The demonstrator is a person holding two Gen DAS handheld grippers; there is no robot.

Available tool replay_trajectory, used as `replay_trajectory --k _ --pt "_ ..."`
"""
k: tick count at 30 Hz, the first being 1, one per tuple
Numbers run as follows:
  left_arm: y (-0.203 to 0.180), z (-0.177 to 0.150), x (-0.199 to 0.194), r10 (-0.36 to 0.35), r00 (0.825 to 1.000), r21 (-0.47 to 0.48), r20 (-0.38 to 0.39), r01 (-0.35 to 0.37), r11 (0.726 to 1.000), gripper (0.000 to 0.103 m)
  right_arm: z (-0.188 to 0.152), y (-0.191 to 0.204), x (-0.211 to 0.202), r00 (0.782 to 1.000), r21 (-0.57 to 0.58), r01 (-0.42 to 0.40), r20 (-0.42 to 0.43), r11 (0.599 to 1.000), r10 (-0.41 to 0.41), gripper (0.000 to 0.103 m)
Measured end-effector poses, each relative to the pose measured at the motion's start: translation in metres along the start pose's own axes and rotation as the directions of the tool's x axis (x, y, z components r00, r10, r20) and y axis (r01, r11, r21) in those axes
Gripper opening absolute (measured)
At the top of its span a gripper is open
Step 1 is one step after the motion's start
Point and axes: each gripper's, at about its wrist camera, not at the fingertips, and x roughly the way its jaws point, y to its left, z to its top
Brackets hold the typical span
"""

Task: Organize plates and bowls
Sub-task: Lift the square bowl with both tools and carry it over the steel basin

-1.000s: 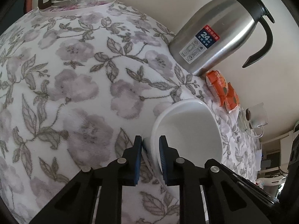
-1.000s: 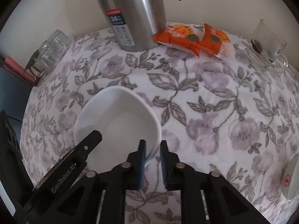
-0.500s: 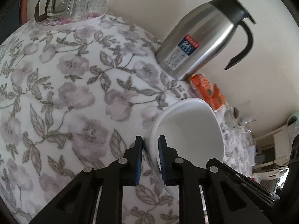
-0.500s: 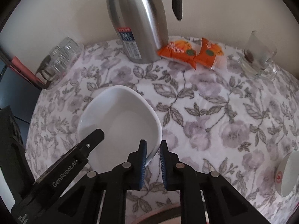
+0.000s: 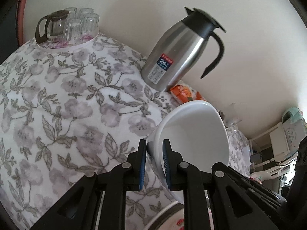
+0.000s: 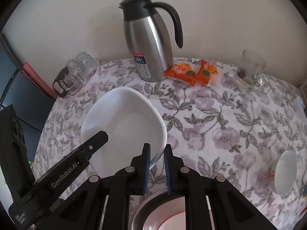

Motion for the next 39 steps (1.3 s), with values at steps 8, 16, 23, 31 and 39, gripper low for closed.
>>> replay_trajectory --k 8,16,23,31,39 --pt "-0.023 -0.019 -0.034 -0.004 0.999 0.064 0.052 0.001 0.998 0.018 -0.018 -0.008 -0.04 0.999 -0.017 0.004 0.046 1.0 -0.004 0.015" --pt "-0.041 -0.036 -0.058 -0.054 0.996 0.105 0.071 0.046 0.993 0.018 -0.037 -0.017 -0.078 0.996 -0.03 0.008 0.087 1.0 -0.005 0.015" --pt "-0.057 -0.051 -0.075 -0.072 0.993 0.149 0.095 0.057 0.987 0.018 -0.053 -0.028 -0.1 0.993 -0.02 -0.001 0.117 1.0 0.003 0.016" --pt "-0.072 -0.072 -0.083 -0.076 0.992 0.194 0.098 0.056 0.979 0.018 -0.072 -0.04 -0.117 0.99 -0.019 0.008 0.138 1.0 -0.005 0.016" --pt "-0.081 -0.092 -0.088 -0.094 0.992 0.236 0.082 0.072 0.969 0.018 -0.093 -0.056 -0.128 0.991 -0.003 -0.005 0.137 1.0 0.006 0.016"
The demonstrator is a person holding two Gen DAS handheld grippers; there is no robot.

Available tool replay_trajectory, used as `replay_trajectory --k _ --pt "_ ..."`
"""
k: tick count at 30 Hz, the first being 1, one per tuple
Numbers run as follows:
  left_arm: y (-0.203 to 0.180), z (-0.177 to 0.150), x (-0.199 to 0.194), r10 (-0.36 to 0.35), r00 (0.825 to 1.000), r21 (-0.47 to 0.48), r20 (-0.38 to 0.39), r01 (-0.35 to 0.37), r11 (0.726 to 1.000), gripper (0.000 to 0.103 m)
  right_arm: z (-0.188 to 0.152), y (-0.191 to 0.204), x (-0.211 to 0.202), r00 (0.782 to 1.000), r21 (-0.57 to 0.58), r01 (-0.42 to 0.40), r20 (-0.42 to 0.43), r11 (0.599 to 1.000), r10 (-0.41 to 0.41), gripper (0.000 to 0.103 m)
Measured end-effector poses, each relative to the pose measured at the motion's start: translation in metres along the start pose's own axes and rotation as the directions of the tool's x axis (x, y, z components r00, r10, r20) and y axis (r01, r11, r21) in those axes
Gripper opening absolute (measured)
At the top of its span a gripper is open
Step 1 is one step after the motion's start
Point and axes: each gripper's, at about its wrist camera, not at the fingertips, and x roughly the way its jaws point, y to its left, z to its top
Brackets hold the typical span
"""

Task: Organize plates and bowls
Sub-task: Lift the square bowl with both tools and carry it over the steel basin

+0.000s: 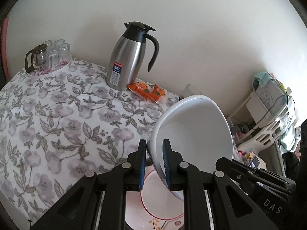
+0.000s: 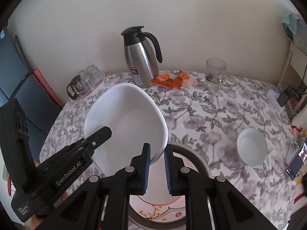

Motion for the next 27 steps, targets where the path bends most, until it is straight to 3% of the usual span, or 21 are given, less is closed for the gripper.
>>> replay_trajectory --k 27 --pt "-0.012 -0.052 0.017 -0.011 0.99 0.055 -0.14 0.019 0.998 0.018 -0.05 -0.027 0.005 0.995 0.036 0.027 -0.095 0.999 -0.024 0.016"
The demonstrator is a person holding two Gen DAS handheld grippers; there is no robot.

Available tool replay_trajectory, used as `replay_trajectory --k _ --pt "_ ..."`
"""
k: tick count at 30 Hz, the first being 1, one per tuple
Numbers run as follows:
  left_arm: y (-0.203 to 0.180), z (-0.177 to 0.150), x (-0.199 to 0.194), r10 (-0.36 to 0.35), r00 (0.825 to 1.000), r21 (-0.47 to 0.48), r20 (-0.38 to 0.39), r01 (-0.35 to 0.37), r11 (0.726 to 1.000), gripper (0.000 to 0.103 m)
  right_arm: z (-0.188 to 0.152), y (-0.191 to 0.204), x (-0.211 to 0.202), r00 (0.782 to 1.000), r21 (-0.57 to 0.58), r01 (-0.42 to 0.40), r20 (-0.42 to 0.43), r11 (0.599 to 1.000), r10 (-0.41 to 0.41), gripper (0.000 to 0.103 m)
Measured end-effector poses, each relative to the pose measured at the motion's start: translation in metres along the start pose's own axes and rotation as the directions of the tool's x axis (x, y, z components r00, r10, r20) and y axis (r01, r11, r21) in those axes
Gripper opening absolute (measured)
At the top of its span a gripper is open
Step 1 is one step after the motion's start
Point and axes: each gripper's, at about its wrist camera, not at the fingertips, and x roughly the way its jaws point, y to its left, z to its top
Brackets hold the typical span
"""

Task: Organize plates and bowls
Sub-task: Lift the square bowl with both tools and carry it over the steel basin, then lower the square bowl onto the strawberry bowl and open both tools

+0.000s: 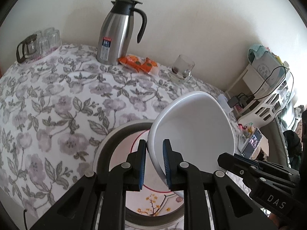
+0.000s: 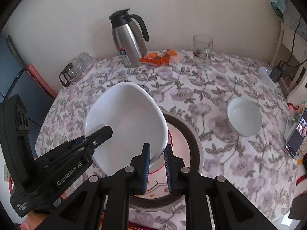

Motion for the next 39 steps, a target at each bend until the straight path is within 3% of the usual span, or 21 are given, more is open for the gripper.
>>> replay_trajectory --k 8,20,39 --pt "0.008 -0.004 0.009 -0.025 0.998 -0.036 -0.052 0.023 0.999 0.018 -0.006 -0.001 0.01 0.999 0.011 0.01 -0.036 1.0 -0.009 0.016" --pt "0.01 -0.005 0.018 -0.008 0.994 -0.036 -0.112 0.004 0.999 0.018 -0.007 0.0 0.023 0.996 0.019 0.016 -0.083 1.0 -0.015 0.016" --pt "0.019 -0.004 0.027 -0.014 0.988 -0.076 -0.157 0.002 0.997 0.019 -0.007 -0.003 0.04 0.991 0.061 -0.001 -0.132 0.998 0.009 0.017"
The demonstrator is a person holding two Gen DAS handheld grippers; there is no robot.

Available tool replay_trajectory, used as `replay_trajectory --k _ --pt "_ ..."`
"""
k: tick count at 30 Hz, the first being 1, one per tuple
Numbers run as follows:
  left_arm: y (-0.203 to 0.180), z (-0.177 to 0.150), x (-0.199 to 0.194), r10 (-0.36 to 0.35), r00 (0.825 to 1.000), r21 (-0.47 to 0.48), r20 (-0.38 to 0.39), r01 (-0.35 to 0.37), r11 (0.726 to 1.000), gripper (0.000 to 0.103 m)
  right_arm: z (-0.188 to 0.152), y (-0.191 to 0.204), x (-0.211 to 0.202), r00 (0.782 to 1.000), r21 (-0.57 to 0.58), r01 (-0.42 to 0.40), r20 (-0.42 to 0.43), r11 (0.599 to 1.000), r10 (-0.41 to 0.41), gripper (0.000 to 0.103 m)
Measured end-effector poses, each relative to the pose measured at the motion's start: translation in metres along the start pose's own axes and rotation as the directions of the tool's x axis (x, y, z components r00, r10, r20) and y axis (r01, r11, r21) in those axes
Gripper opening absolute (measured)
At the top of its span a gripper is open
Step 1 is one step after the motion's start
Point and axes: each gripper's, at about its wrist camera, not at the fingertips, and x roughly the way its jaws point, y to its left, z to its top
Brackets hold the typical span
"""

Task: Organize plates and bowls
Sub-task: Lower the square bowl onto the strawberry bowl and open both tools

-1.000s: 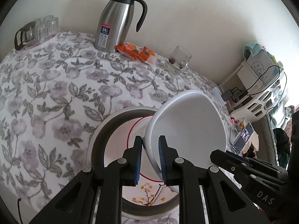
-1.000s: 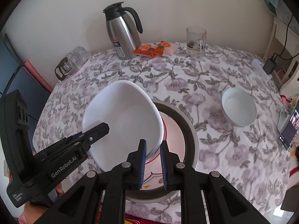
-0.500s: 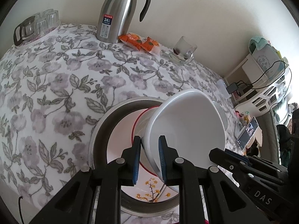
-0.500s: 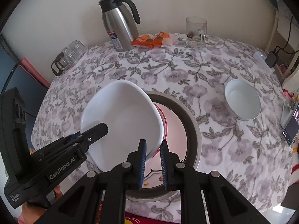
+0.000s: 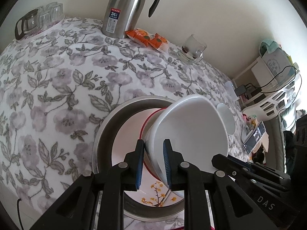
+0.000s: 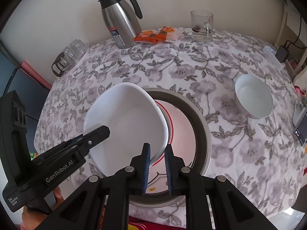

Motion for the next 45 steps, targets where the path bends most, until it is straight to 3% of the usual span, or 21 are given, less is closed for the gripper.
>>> replay_trajectory --k 39,45 --pt "0.006 0.004 -0.006 -0.038 0.999 -0.035 0.032 0.039 0.999 0.02 0.002 -0.006 0.009 1.0 0.04 -0.005 -0.013 0.999 0.005 0.019" --pt "0.008 0.006 -0.014 -0.012 0.998 -0.033 0.063 0.014 0.999 0.029 0.0 -0.008 -0.001 1.0 0.03 0.005 0.016 1.0 -0.005 0.019"
